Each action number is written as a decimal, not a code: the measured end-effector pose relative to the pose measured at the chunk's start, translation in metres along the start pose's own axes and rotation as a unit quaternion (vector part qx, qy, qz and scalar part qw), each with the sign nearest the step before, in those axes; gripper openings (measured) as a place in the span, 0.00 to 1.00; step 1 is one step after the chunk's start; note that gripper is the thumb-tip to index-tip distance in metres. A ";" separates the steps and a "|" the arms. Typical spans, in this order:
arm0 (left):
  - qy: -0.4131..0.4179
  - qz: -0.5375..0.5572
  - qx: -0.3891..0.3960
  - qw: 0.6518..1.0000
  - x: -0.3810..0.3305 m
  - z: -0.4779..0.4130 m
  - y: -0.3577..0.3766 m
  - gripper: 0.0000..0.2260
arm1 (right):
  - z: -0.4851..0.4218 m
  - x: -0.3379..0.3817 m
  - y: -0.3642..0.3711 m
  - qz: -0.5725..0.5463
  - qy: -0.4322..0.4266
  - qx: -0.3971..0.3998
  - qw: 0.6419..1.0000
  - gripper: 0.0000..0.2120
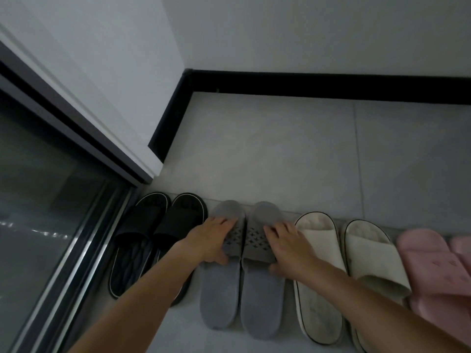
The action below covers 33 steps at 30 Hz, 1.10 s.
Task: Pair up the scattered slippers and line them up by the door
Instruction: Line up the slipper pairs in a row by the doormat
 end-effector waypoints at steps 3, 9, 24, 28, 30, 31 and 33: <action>0.010 -0.002 0.005 1.000 0.001 -0.001 0.000 0.48 | -0.001 0.002 -0.001 0.004 0.001 0.006 1.000 0.44; 0.021 -0.012 0.006 1.000 0.003 -0.001 -0.005 0.47 | 0.000 0.003 -0.002 -0.001 0.013 0.006 1.000 0.45; -0.164 0.017 -0.035 0.986 0.141 0.046 -0.026 0.60 | -0.067 0.125 -0.004 -0.095 -0.087 -0.040 0.991 0.49; -0.189 0.002 0.001 0.982 0.177 0.062 -0.015 0.52 | -0.096 0.152 0.004 -0.063 -0.100 0.017 0.993 0.48; -0.193 0.002 -0.030 0.981 0.184 0.062 -0.014 0.44 | -0.105 0.154 0.005 -0.050 -0.103 0.023 0.993 0.46; -0.191 -0.001 -0.040 0.981 0.185 0.060 -0.015 0.42 | -0.109 0.153 0.004 -0.050 -0.100 0.024 0.993 0.45; -0.186 -0.003 -0.037 0.982 0.189 0.056 -0.015 0.40 | -0.115 0.149 0.002 -0.063 -0.087 0.040 0.993 0.46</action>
Point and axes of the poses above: each hand's wrist, its own z-axis away from the middle knuckle, its own y-axis out of the palm, x = y × z, the point moved 2 cm from there along -z, towards the middle knuckle, and after that the axes turned 7 degrees about -x, right-handed, at the moved point
